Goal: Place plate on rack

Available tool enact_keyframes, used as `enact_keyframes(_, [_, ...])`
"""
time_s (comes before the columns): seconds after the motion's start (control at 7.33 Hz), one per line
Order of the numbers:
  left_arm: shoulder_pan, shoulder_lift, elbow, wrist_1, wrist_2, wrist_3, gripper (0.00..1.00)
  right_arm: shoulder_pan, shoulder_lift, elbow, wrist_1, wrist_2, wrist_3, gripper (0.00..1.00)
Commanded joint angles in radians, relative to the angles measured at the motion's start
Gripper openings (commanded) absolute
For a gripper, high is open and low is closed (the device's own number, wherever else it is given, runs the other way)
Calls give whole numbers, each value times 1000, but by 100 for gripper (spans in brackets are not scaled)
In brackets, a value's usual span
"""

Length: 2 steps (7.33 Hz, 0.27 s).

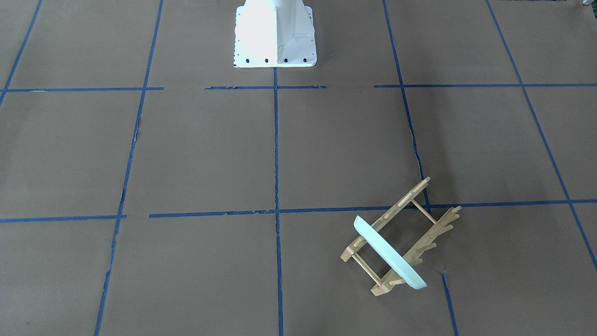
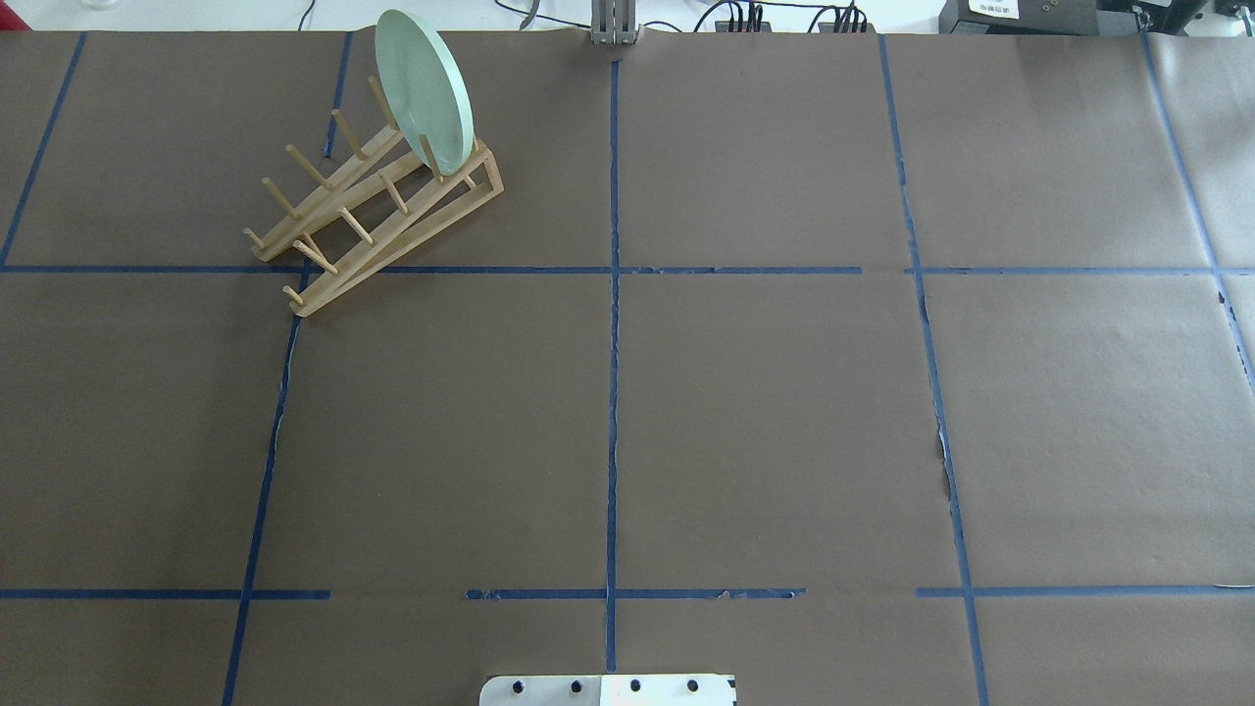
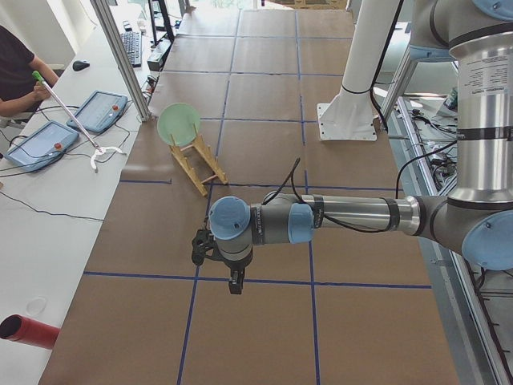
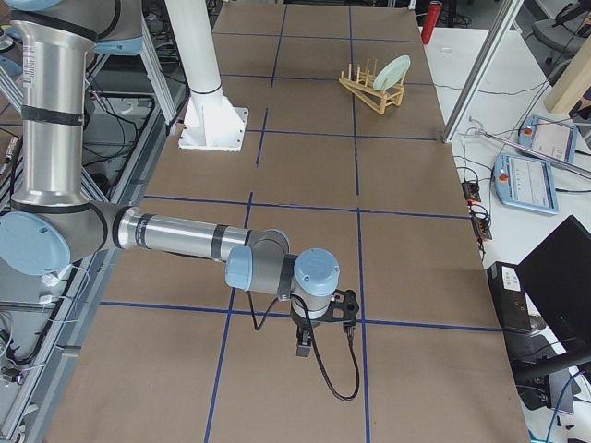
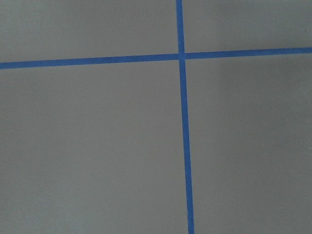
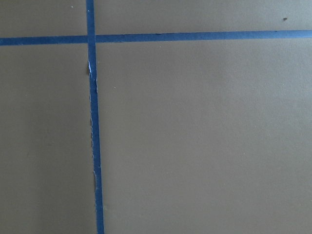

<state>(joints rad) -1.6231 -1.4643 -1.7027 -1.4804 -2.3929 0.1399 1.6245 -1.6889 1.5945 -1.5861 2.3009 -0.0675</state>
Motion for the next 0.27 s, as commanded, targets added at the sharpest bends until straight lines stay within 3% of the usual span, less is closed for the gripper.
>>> enact_keyframes(0.0, [-1, -1, 5, 32, 8, 1, 100, 0, 0, 1, 0, 0, 0, 100])
enact_keyframes(0.14, [-3, 1, -11, 34, 8, 3, 100, 0, 0, 1, 0, 0, 0, 100])
